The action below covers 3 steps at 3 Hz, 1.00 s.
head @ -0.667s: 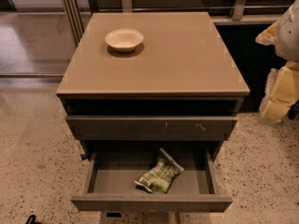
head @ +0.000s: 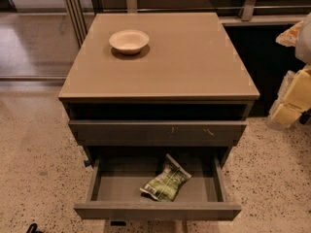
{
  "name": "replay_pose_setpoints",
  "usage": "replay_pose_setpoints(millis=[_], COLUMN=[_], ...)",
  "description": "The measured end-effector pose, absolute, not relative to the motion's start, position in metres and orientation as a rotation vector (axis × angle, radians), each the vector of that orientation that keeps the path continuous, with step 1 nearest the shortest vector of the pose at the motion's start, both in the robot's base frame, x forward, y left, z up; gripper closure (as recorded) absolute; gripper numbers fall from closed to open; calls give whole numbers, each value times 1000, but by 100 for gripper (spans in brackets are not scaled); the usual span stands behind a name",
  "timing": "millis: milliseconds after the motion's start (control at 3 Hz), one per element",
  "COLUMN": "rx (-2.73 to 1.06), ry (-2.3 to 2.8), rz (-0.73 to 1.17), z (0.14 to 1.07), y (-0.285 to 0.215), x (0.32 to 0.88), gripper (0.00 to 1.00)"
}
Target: Pick green jalapeno chip bag from middle drawer and place on counter
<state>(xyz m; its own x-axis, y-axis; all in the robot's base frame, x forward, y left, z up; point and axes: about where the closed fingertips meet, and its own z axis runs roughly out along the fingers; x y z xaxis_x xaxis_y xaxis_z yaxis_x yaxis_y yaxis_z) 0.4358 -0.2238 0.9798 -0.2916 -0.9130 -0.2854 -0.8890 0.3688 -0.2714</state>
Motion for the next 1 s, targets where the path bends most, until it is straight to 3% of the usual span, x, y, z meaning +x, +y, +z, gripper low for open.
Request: replay_pose_setpoints(millis=[1000], rx=[-594], ry=[2294], rz=[136], z=[961], y=[-261], x=[422], gripper=[0])
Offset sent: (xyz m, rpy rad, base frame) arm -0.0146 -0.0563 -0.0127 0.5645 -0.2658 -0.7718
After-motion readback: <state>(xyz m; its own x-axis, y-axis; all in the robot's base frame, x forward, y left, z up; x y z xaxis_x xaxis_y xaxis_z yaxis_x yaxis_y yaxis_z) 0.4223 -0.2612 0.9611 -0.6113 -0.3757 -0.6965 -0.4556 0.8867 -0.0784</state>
